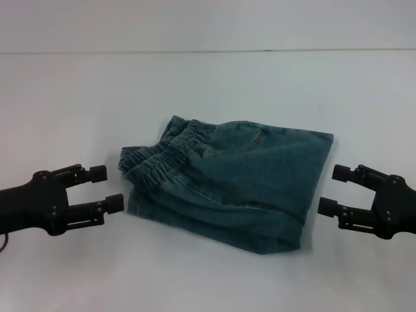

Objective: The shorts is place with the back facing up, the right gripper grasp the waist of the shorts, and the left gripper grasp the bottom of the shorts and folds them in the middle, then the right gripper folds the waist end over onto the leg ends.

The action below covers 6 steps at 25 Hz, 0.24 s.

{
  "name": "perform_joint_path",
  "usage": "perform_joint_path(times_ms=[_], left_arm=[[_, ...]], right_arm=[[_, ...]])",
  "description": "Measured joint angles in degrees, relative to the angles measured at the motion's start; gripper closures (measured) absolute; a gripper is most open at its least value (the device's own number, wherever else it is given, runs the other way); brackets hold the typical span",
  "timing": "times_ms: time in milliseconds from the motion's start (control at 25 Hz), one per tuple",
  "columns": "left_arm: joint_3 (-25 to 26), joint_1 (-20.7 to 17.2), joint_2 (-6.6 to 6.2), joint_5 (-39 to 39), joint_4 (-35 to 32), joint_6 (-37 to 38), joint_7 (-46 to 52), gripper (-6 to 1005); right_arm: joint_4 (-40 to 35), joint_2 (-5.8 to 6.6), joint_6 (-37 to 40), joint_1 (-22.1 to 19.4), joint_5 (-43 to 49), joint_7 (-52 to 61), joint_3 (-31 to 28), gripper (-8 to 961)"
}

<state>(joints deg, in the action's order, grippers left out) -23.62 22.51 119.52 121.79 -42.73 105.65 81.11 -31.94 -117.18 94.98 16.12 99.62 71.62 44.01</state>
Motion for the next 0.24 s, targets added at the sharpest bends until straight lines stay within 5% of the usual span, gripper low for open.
perform_joint_path(times_ms=[240], left_arm=[[-1.3, 0.1, 0.09, 0.8, -0.1, -0.8, 0.2, 153]], right_arm=[[0.1, -0.14, -0.4, 0.3, 0.7, 0.0, 0.0, 6]])
